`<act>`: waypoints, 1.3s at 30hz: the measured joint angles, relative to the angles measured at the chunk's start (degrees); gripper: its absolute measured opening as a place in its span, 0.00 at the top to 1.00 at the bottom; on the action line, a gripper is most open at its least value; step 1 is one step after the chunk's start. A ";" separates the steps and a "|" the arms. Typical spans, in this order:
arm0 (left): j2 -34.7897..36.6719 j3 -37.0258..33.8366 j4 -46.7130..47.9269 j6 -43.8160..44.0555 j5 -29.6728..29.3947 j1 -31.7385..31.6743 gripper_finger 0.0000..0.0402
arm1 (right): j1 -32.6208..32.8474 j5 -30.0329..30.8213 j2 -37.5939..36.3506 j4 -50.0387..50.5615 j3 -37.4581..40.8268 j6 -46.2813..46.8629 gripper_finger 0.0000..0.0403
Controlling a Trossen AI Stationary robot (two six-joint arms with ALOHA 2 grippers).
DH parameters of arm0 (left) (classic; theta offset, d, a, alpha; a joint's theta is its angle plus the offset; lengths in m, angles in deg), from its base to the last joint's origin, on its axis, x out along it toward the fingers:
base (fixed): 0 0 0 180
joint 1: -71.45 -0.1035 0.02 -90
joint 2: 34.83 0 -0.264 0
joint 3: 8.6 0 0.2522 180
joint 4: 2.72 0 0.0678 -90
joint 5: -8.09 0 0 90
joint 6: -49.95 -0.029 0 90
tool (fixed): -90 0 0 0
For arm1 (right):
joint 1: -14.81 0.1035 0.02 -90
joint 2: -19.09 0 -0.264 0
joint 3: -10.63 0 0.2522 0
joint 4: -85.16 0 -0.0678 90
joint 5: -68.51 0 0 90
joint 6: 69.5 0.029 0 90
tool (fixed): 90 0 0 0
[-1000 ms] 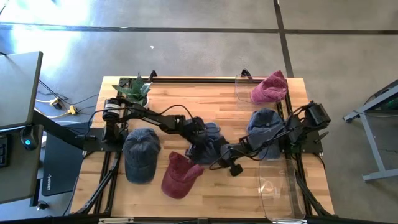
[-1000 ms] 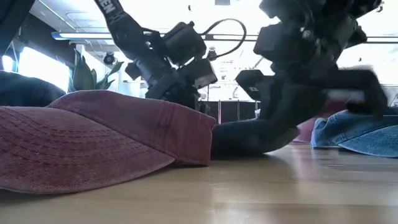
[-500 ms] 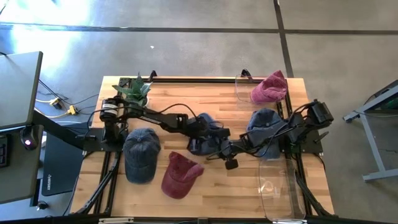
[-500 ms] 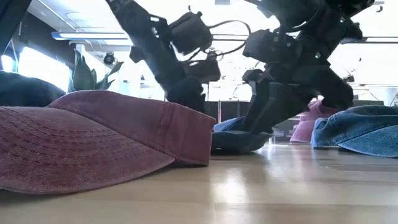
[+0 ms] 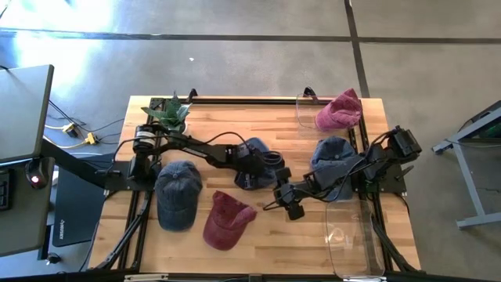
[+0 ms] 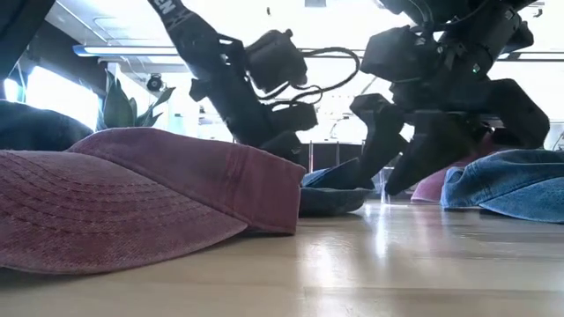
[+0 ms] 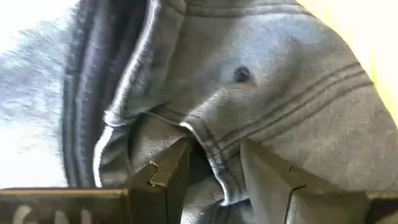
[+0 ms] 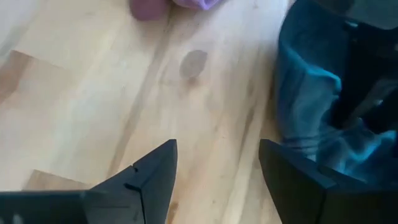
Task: Pick & Place hat
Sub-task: Put the middle blue cap into the bottom transparent bin
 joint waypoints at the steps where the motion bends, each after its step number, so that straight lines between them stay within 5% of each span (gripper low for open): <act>1: -0.02 0.00 0.02 -0.27 0.75 -0.01 0.65 | -0.13 0.88 0.00 0.02 0.00 -0.09 0.46; 7: -0.90 0.04 -0.95 -1.65 4.48 0.12 0.65 | -0.41 12.70 0.50 -1.71 2.58 -8.08 0.51; 13: -1.40 0.15 -1.34 -1.65 4.61 0.10 0.65 | -0.45 13.90 0.98 -15.89 9.29 -17.10 0.58; 19: -1.16 0.07 -1.87 -3.15 2.55 0.38 0.65 | -3.03 7.72 0.98 -19.13 11.18 -17.93 0.76; 24: 2.62 -0.23 0.52 -9.87 -12.09 4.99 0.65 | -4.83 2.06 1.01 -20.20 11.12 -13.86 0.96; 31: 6.67 -0.13 -1.63 -21.18 -27.58 15.83 0.65 | -6.08 -2.33 0.01 -18.37 8.16 -5.88 0.95; 35: 6.78 -0.07 -2.16 -24.67 -28.59 19.43 0.65 | -7.77 -7.35 -2.85 -15.88 7.63 -0.98 0.99; 39: 5.32 0.01 -0.53 -25.59 -22.80 18.98 0.65 | -9.05 -8.00 -6.22 -13.58 7.56 2.82 0.97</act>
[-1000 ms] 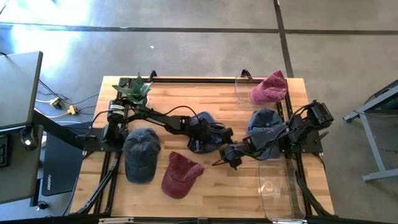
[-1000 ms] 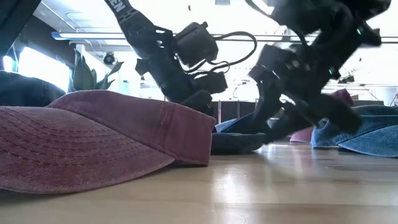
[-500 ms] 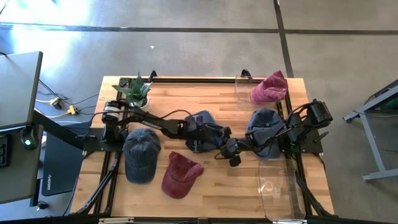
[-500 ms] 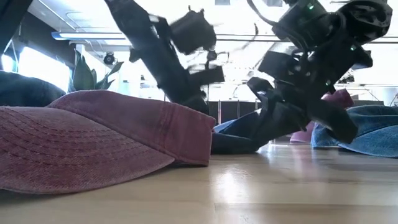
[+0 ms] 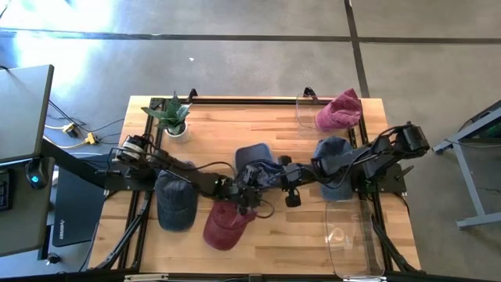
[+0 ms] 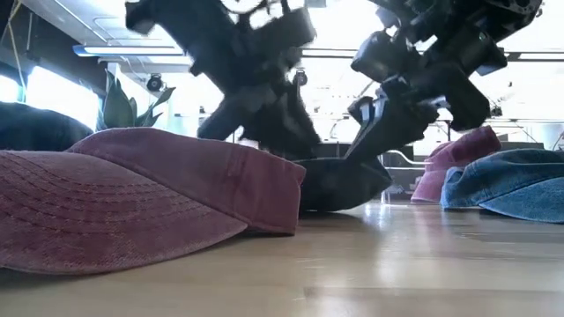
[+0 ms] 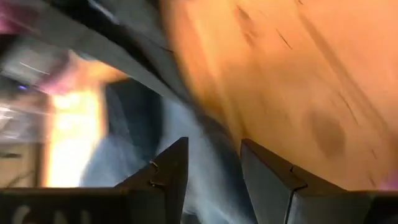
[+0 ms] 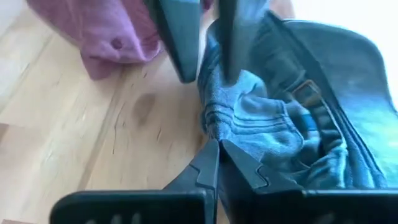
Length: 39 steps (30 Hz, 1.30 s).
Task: Pick & Place hat
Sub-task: Put the middle blue cap into the bottom transparent bin
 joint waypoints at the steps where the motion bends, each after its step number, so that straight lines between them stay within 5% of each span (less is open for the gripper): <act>1: -0.31 -0.16 1.19 0.05 0.55 -0.51 0.64 | -0.14 0.01 -0.76 0.62 0.00 0.25 0.98; 10: -0.60 -0.08 1.64 8.90 4.55 -4.07 0.39 | -0.42 1.88 -2.62 3.84 0.00 0.50 0.98; 14: -0.60 -0.08 4.66 10.53 7.50 -5.22 0.37 | -0.42 2.00 -2.62 4.60 0.00 0.70 0.99; 23: -2.13 0.03 3.73 10.64 9.33 -5.00 0.71 | -0.21 4.94 -2.68 5.47 0.00 0.03 0.92; 28: -2.13 0.01 2.40 10.01 18.22 -6.93 0.96 | 2.34 16.53 -5.96 13.72 0.00 -2.07 0.74; 33: -2.13 -0.03 -0.14 10.27 27.55 -11.49 0.95 | 7.97 23.76 -10.77 21.85 0.02 -2.92 0.57; 39: -2.13 -0.06 -2.45 11.73 35.96 -15.50 0.99 | 14.51 24.04 -7.70 14.90 0.62 -10.51 0.47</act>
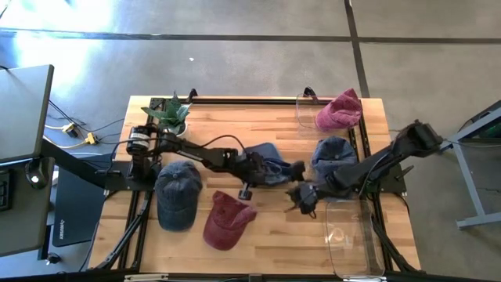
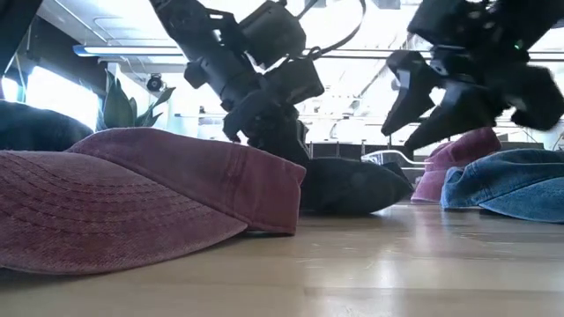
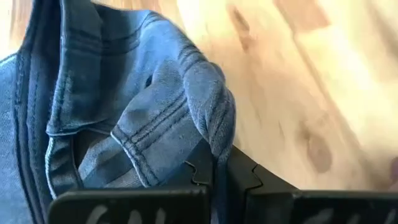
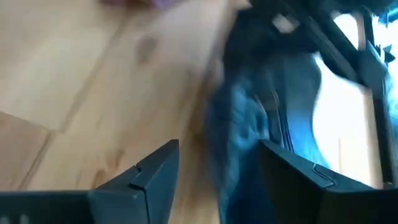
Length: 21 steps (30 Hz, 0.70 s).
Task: Pick & Place hat
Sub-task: Put the middle blue cap into the bottom transparent bin
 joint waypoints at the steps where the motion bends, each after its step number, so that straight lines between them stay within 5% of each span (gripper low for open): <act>1: 0.01 0.00 -0.52 0.35 0.82 -0.26 0.99 | 0.76 0.87 1.53 -2.12 0.40 -2.10 0.47; 6: 0.02 0.00 -0.97 0.47 1.59 -0.36 0.99 | 2.01 11.95 10.55 -11.97 0.78 -9.72 0.46; 11: 0.02 0.00 -1.78 0.83 1.52 -0.36 0.99 | 1.99 12.59 16.66 -17.62 0.62 -11.81 0.52; 17: 0.19 -0.02 -2.43 1.78 -0.62 -0.36 1.00 | 0.98 10.30 17.80 -18.87 -1.48 -10.12 0.78; 21: 0.24 0.04 -2.38 0.93 3.22 -0.36 0.97 | -1.24 2.03 17.80 -18.55 -1.82 -7.82 0.96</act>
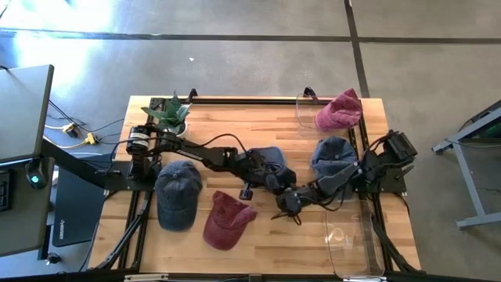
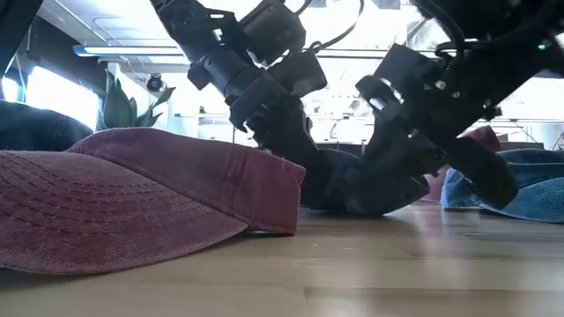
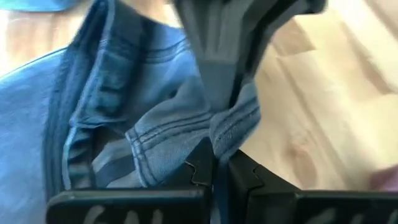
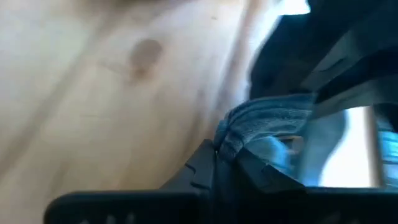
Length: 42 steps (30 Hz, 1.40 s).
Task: Pick & Place hat
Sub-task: Put the middle blue cap into the bottom transparent bin
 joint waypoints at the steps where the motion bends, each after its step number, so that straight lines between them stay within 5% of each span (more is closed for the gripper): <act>1: 0.00 0.37 0.68 -0.36 0.71 0.18 0.95 | -0.76 -3.13 0.00 0.31 -0.02 0.62 0.96; 5: 0.00 5.13 8.59 -3.06 -1.05 1.75 0.81 | -3.36 -10.57 0.00 2.17 -0.02 2.74 0.91; 9: 0.01 12.89 26.55 -3.69 -12.09 3.71 0.68 | -4.22 -16.60 -0.42 5.12 0.02 0.41 0.94; 12: 0.10 14.60 30.10 -3.46 -20.28 4.34 0.64 | -3.99 -18.57 -0.79 5.95 0.02 -0.64 0.97; 19: -3.78 10.99 21.29 -3.38 -13.55 1.82 0.67 | -2.05 -18.34 -3.80 10.42 0.02 -0.51 0.93; 32: -4.97 10.72 23.67 0.27 -14.36 -0.26 0.75 | -1.65 -21.59 -12.04 18.97 0.02 7.03 0.94; 36: -1.19 10.80 24.74 -1.76 -21.48 3.47 0.76 | -3.42 -28.74 -12.11 19.11 0.02 8.23 0.94; 39: 1.32 10.76 25.22 -3.00 -31.21 7.82 0.76 | -4.78 -28.75 -12.15 18.70 0.02 8.52 0.96; 42: 1.95 10.70 22.73 -5.92 -33.93 11.52 0.76 | -5.81 -26.71 -12.17 17.54 0.02 8.58 0.97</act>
